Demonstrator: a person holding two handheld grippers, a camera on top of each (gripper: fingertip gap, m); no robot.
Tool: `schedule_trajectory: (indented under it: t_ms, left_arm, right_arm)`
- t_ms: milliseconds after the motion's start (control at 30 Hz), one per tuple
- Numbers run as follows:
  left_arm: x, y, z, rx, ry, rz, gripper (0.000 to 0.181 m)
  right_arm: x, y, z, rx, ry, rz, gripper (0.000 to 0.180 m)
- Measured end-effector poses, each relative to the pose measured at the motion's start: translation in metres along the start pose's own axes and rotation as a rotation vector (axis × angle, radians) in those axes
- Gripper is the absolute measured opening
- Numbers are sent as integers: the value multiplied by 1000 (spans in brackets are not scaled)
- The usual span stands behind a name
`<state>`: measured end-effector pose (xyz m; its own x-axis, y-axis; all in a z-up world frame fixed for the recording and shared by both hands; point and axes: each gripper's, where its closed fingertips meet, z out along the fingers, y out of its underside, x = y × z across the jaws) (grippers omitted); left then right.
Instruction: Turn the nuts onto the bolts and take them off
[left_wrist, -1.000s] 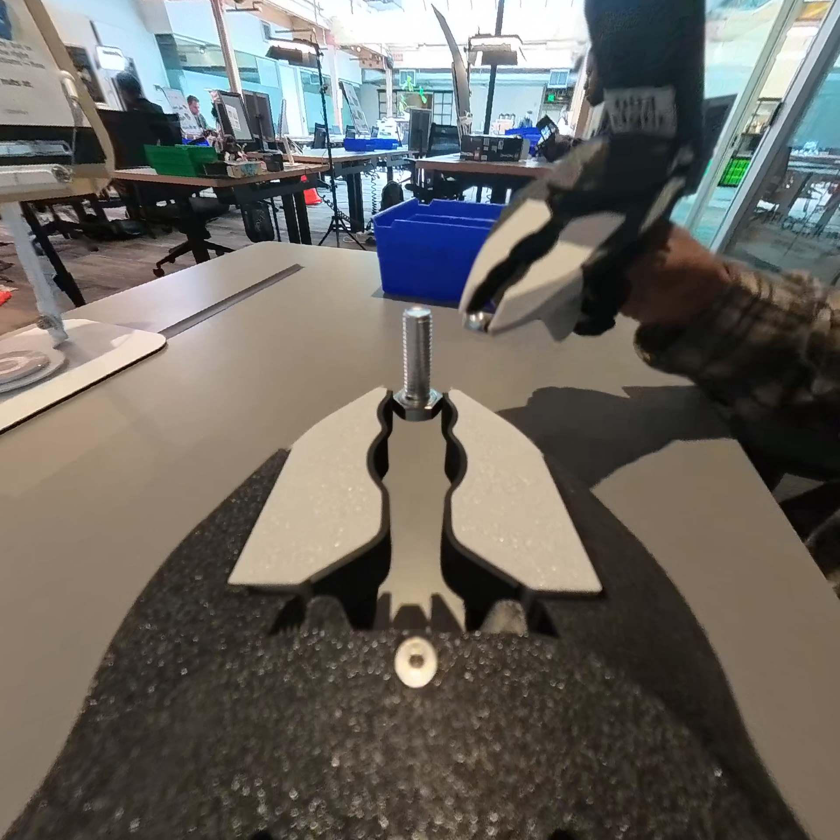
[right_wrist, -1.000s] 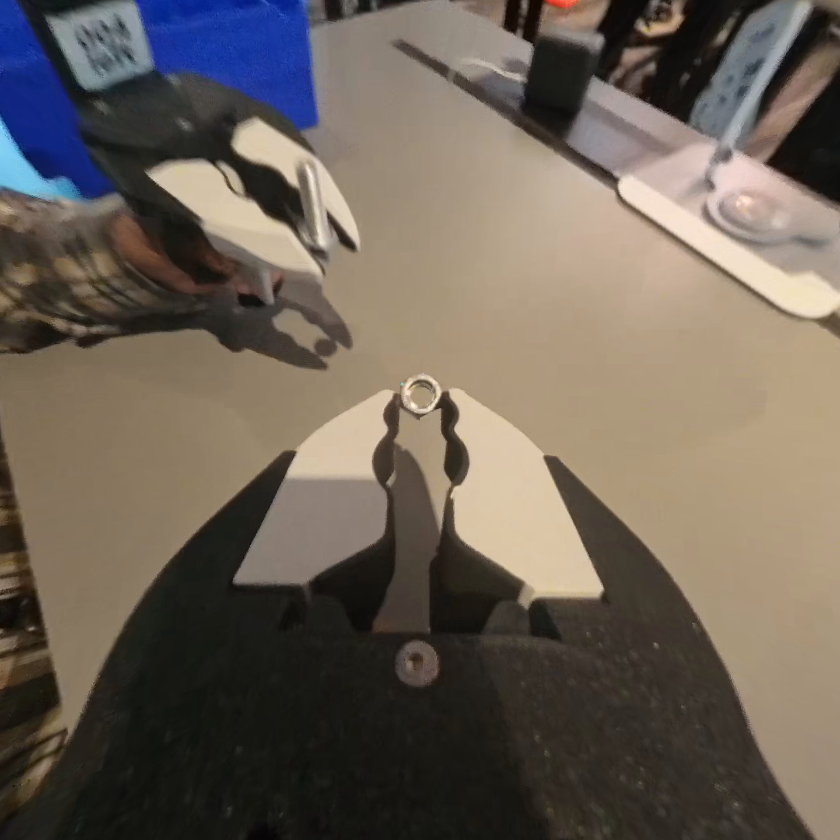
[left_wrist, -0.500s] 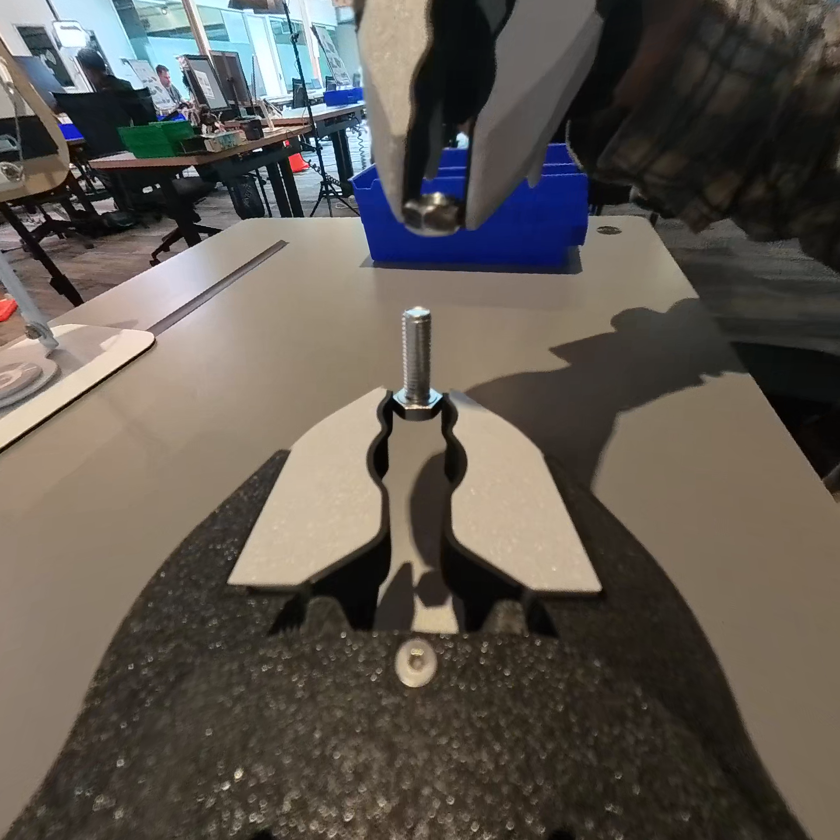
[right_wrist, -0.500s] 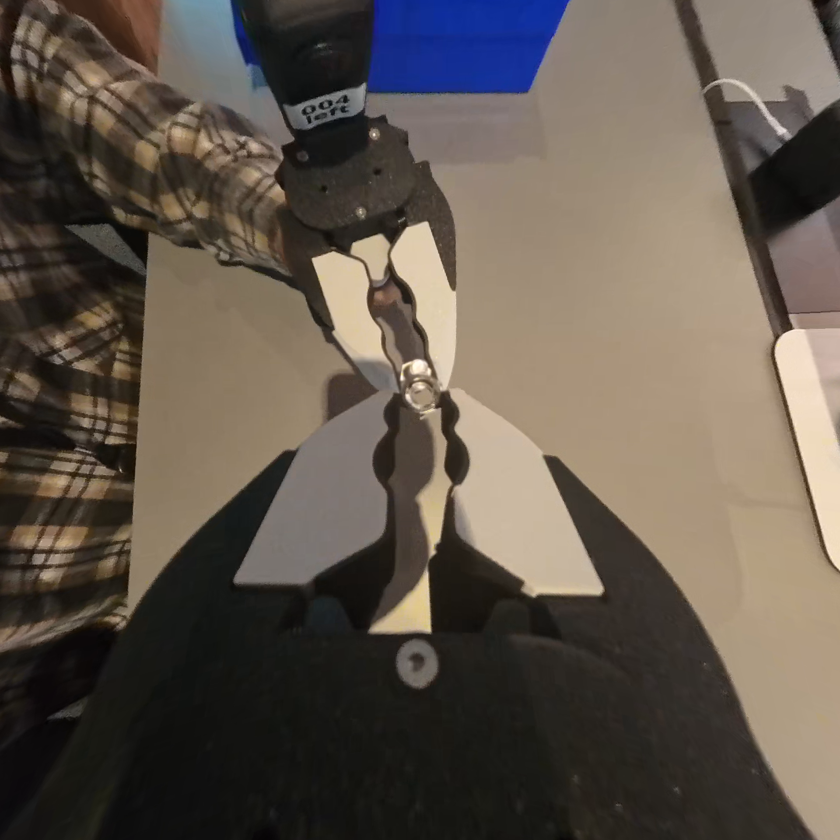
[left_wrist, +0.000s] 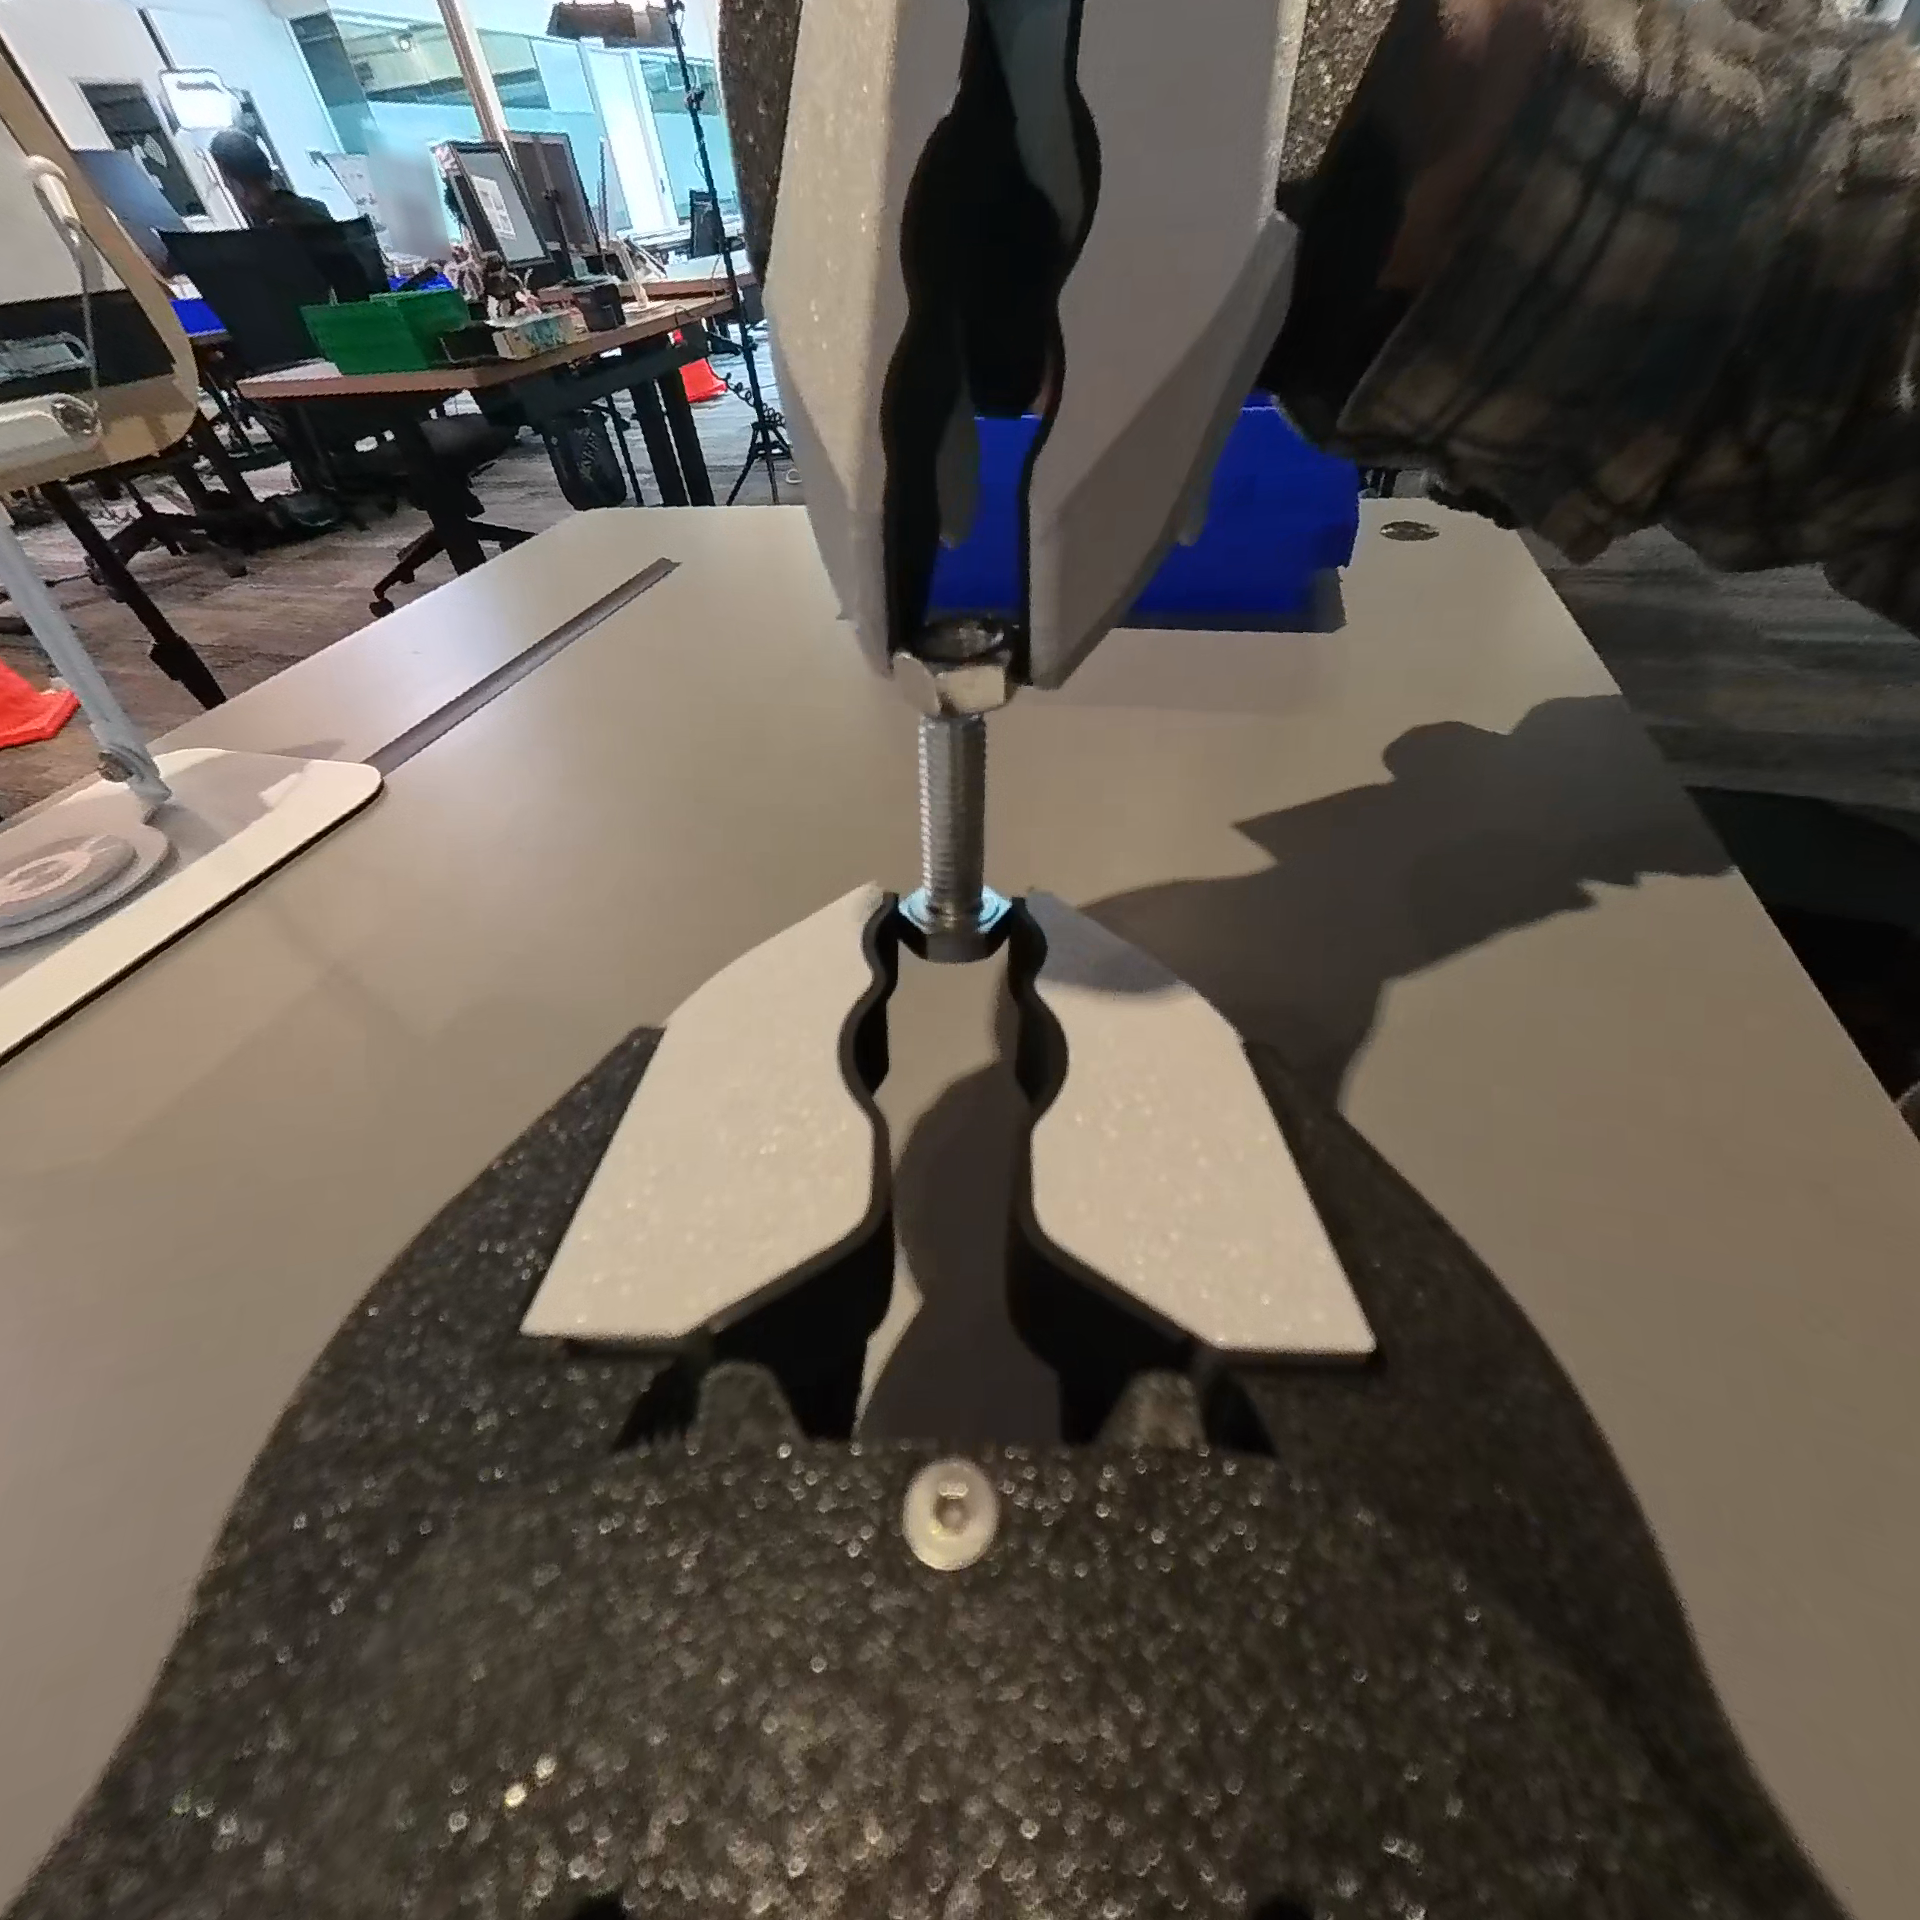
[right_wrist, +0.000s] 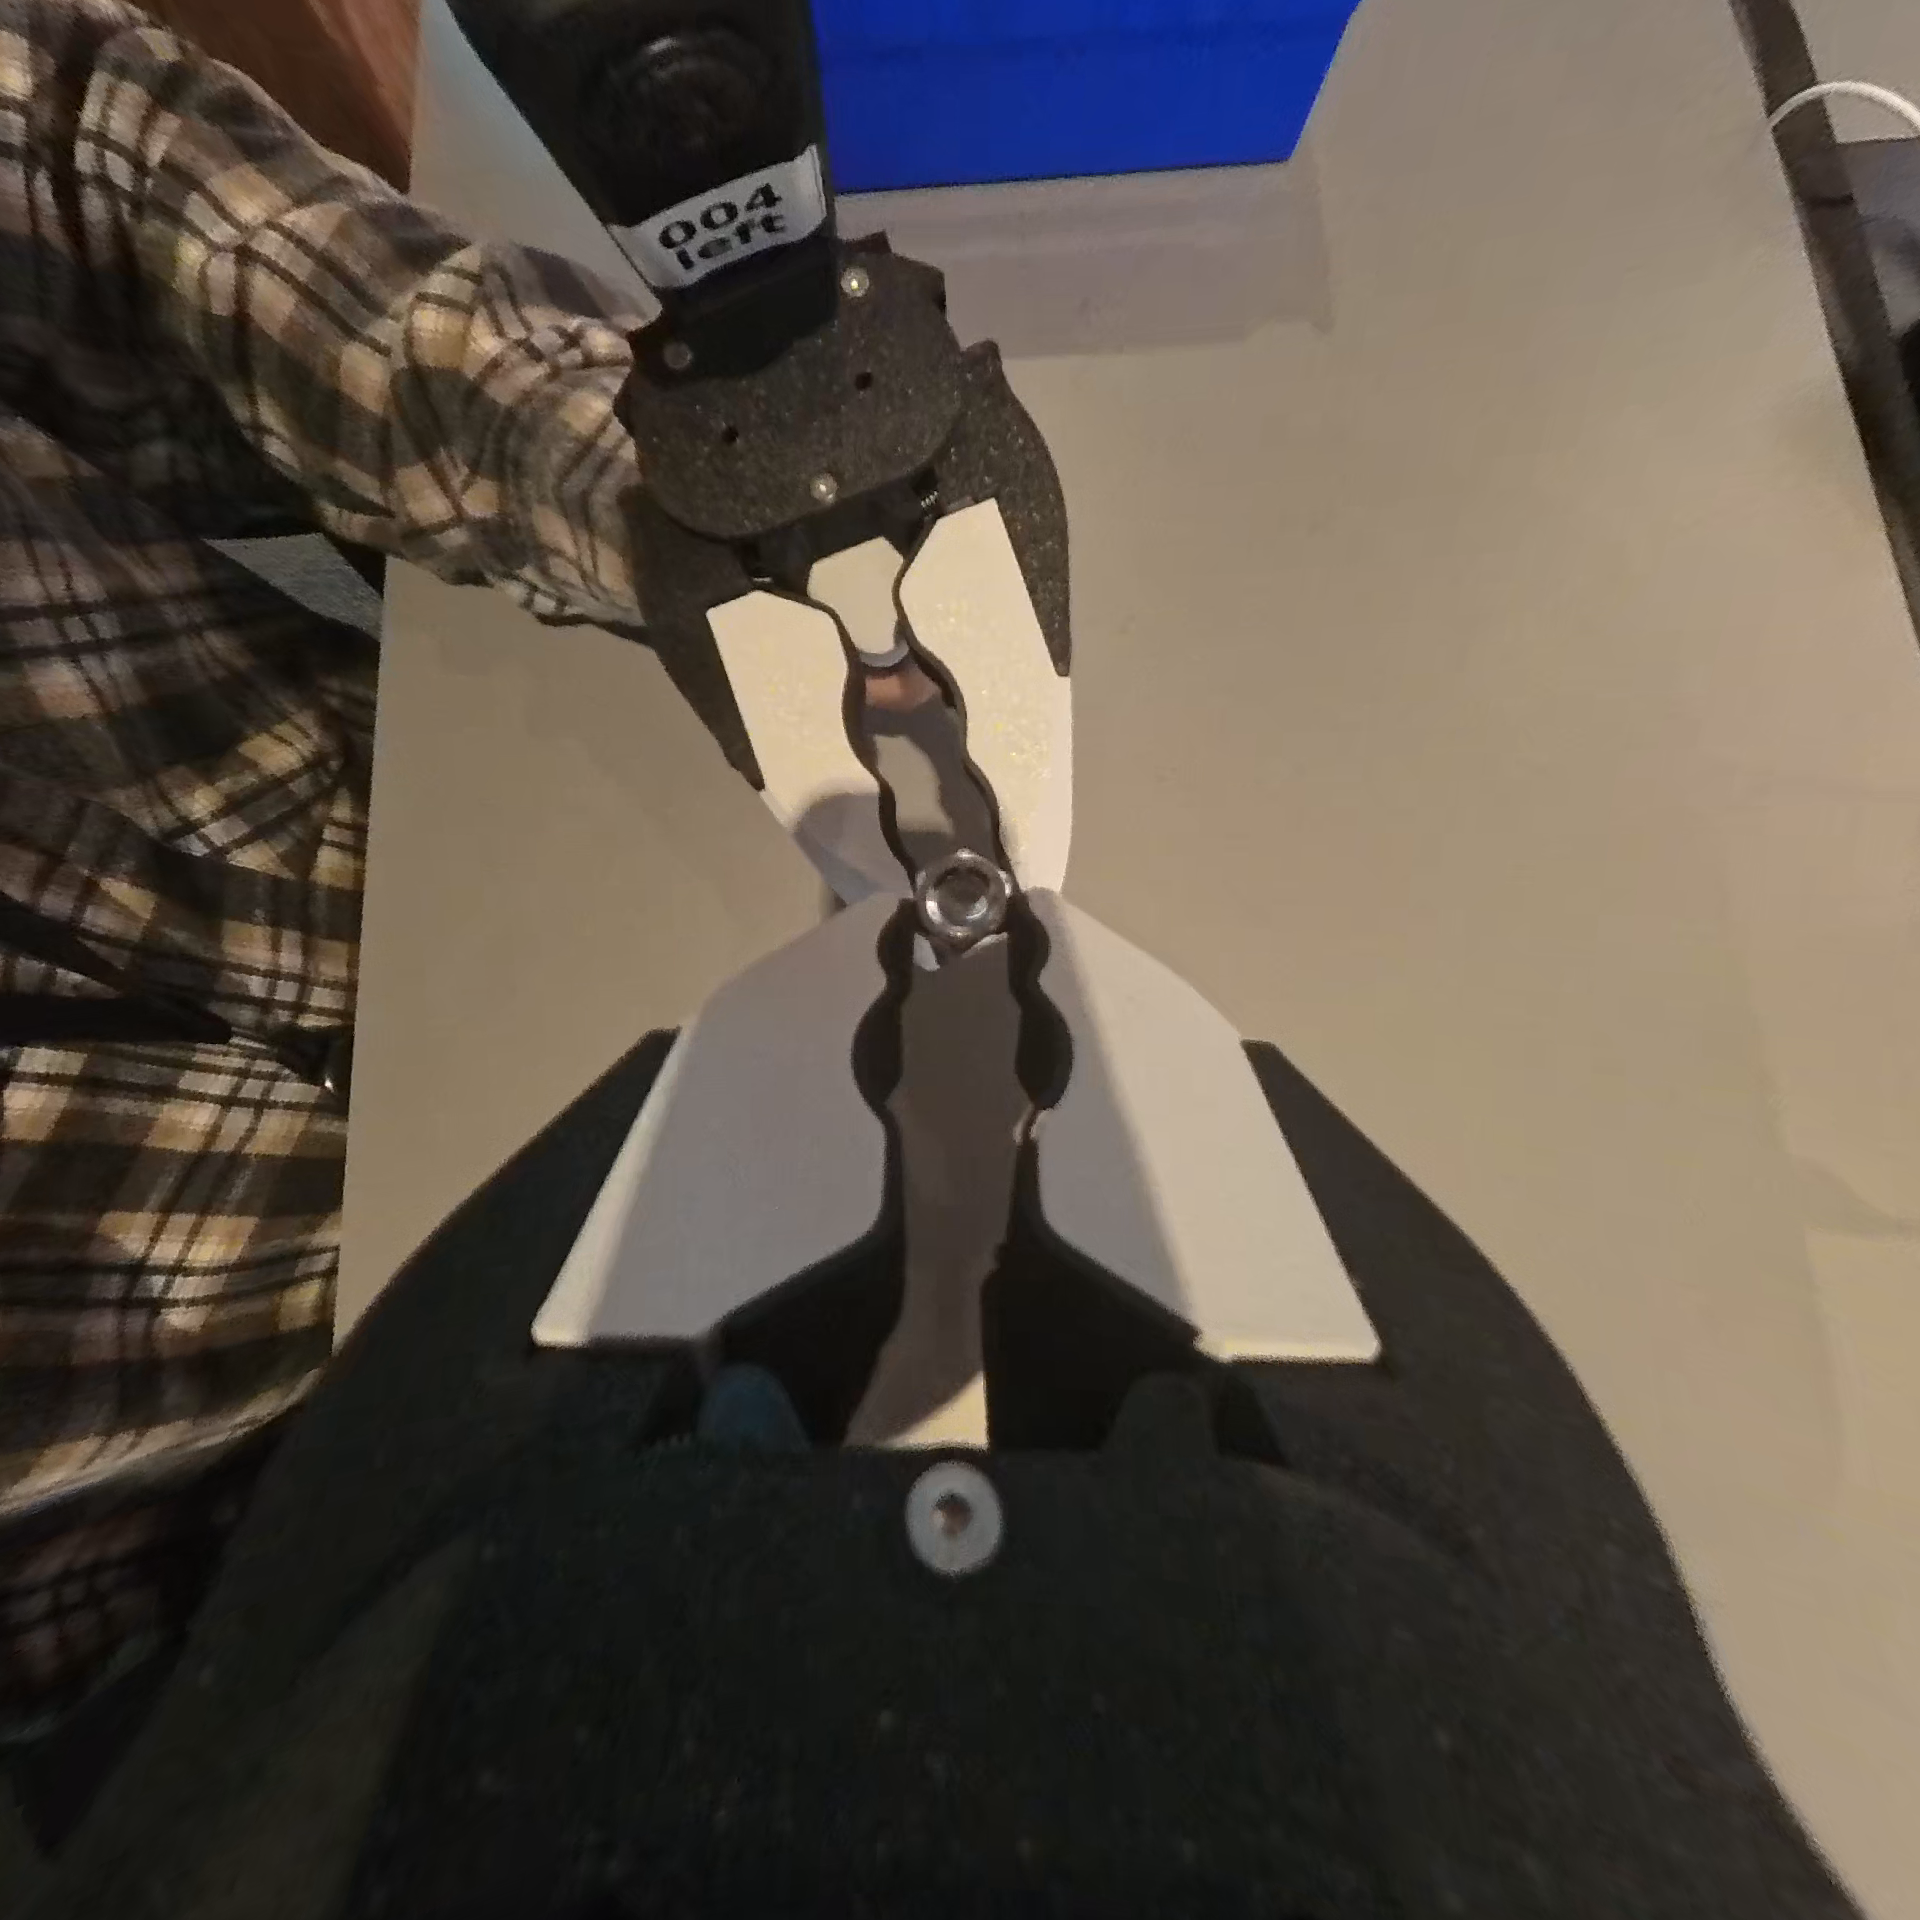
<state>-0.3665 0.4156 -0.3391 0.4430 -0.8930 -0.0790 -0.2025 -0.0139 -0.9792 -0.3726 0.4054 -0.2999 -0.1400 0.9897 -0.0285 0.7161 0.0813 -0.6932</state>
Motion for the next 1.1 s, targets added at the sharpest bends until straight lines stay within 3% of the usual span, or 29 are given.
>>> schedule_trajectory:
  t_ms: [600, 1100]
  left_arm:
    - [-3, -9, -4, 63, -14, -49, 19]
    - [-6, 7, 0, -88, -78, 32, 19]
  right_arm:
    - [3, -11, 2, 176, 6, 11, 17]
    - [6, 4, 11, -36, 44, -2, 17]
